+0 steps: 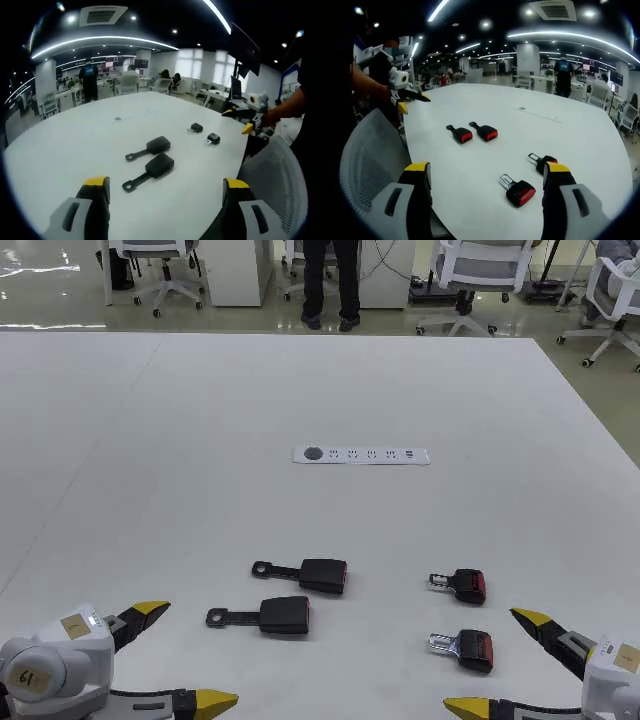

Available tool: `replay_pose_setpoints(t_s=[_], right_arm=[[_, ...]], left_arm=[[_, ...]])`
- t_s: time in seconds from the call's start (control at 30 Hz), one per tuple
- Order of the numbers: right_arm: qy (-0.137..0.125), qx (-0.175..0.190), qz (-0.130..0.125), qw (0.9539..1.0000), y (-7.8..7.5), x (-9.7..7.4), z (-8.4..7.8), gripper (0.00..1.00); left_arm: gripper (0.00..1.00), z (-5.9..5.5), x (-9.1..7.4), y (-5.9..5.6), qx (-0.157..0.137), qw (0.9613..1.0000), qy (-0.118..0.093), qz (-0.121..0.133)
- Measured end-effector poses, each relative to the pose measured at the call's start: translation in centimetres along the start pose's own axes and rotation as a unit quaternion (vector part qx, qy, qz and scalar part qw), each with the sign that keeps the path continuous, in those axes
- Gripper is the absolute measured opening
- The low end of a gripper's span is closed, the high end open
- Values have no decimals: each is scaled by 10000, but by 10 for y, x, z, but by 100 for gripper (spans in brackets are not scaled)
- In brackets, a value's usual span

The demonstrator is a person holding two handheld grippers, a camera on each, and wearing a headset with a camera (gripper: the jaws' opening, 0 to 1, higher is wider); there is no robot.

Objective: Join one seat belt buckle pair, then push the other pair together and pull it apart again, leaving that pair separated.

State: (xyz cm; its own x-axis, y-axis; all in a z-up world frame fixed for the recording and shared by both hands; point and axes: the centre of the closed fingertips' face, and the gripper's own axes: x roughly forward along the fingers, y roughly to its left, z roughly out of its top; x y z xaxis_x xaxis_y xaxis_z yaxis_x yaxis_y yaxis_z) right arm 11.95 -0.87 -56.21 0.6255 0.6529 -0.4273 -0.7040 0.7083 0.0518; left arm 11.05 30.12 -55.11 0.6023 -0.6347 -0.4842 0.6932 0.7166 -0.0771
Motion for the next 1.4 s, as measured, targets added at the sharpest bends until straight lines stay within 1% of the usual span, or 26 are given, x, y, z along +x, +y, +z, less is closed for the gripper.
replay_pose_setpoints(t_s=[0.1,0.2,0.3,0.57,0.77,1.4], right_arm=[[16,4,-1,10000,-2,1,-3,93],[22,5,-10,10000,-4,2,-4,93],[29,-7,-13,10000,-2,3,-5,92],[65,18,7,10000,2,4,-8,92],[92,24,-2,10000,4,3,-8,91],[138,22,1,9999,2,0,-13,90]], left_arm=[[100,2,1,-1,-10,10000,-14,-6],[100,2,1,2,-17,10000,-10,5],[100,1,0,5,-20,10000,-15,13],[99,0,2,6,-22,10000,-9,40],[100,-4,2,8,36,10000,73,36],[99,-2,1,4,68,9999,110,33]])
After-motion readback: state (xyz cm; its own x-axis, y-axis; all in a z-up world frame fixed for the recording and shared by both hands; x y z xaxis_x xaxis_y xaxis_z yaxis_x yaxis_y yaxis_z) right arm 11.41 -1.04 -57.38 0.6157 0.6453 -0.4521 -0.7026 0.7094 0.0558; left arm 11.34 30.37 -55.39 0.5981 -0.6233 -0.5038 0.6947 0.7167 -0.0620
